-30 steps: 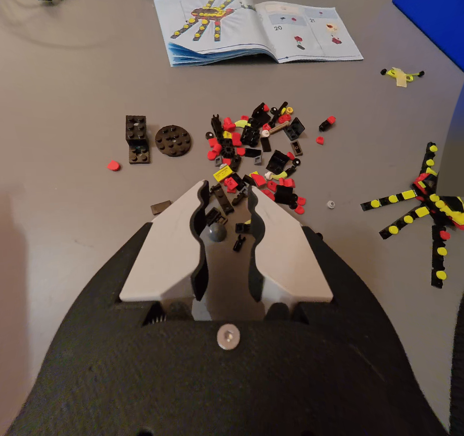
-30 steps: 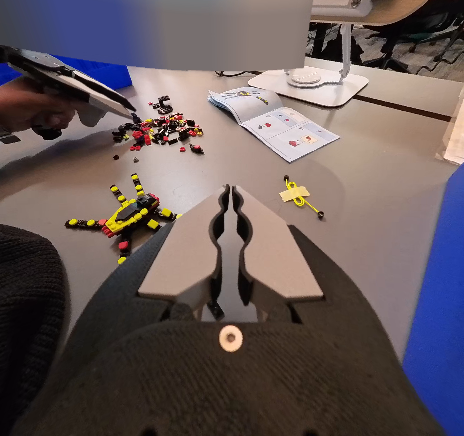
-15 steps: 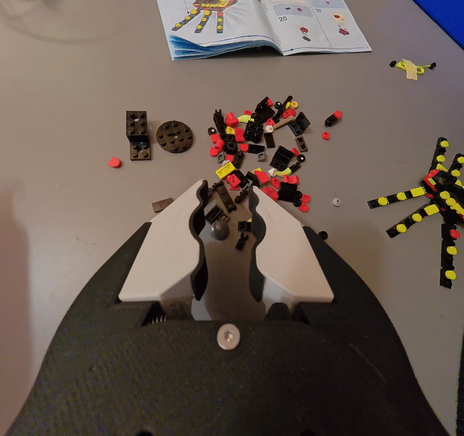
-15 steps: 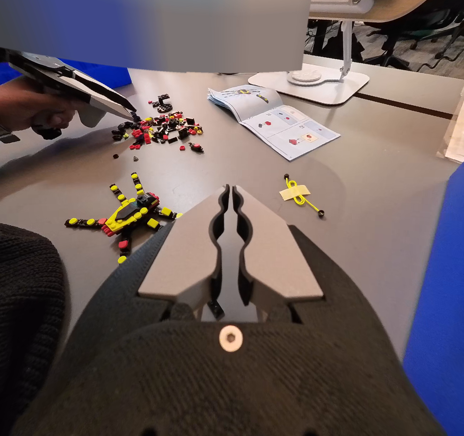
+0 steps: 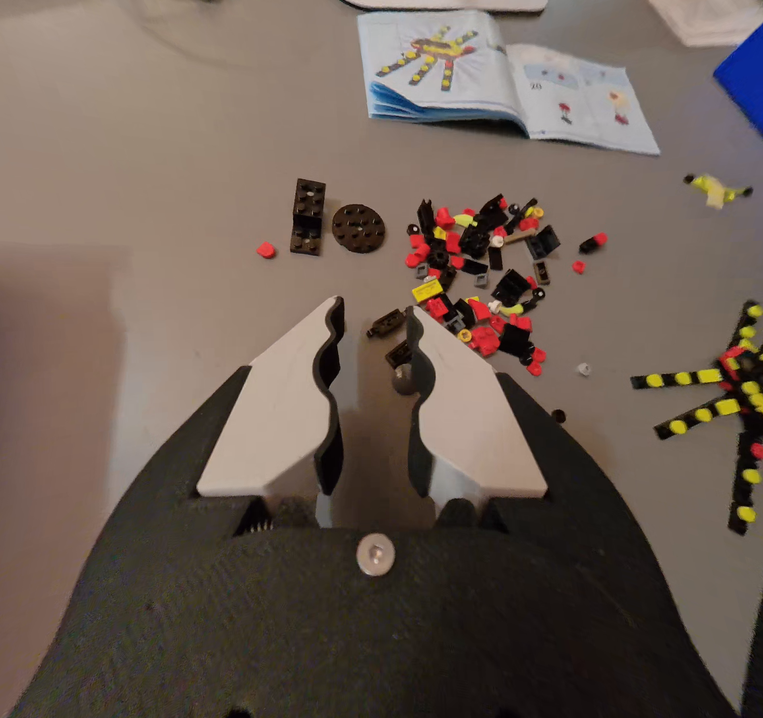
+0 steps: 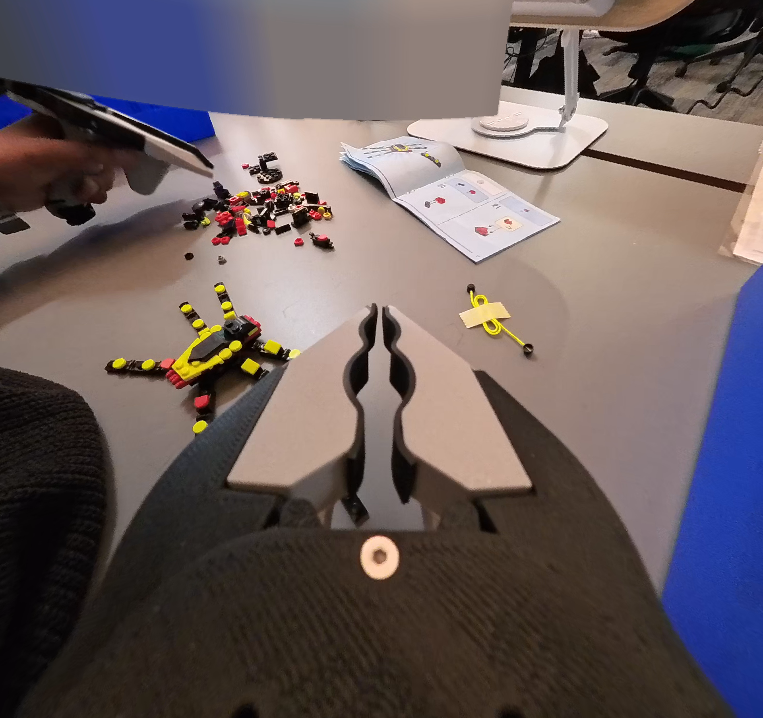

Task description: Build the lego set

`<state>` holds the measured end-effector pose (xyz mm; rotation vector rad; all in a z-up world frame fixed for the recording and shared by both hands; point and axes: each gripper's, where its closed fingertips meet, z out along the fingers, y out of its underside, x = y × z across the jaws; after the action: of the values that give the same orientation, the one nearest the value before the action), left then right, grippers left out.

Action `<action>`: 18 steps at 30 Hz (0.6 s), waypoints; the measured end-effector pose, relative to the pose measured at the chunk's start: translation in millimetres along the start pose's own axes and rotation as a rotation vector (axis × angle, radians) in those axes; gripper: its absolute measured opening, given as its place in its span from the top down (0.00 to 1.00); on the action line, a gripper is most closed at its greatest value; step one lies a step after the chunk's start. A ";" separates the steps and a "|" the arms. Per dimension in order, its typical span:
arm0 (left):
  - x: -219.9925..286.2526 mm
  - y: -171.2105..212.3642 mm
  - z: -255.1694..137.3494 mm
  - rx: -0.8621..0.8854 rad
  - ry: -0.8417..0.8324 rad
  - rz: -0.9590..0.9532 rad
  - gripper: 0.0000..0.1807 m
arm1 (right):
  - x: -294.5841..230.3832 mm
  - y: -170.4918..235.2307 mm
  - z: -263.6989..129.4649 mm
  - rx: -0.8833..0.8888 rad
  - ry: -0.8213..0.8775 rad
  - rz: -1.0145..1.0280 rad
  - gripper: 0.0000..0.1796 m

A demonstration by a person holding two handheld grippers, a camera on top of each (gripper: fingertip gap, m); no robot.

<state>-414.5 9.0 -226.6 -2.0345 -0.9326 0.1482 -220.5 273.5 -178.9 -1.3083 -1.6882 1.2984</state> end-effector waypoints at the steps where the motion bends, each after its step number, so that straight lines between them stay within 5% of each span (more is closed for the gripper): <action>1: 0.5 -0.7 -0.4 0.007 0.014 -0.018 0.85 | -0.1 0.4 0.2 -0.002 -0.001 0.001 1.00; 18: 58.9 29.9 10.6 -0.150 0.223 0.262 0.96 | -0.4 0.4 0.4 -0.003 -0.004 0.002 1.00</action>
<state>-360.2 44.9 -242.3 -2.2529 -0.5512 -0.0084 -220.6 273.0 -179.4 -1.3105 -1.6928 1.3001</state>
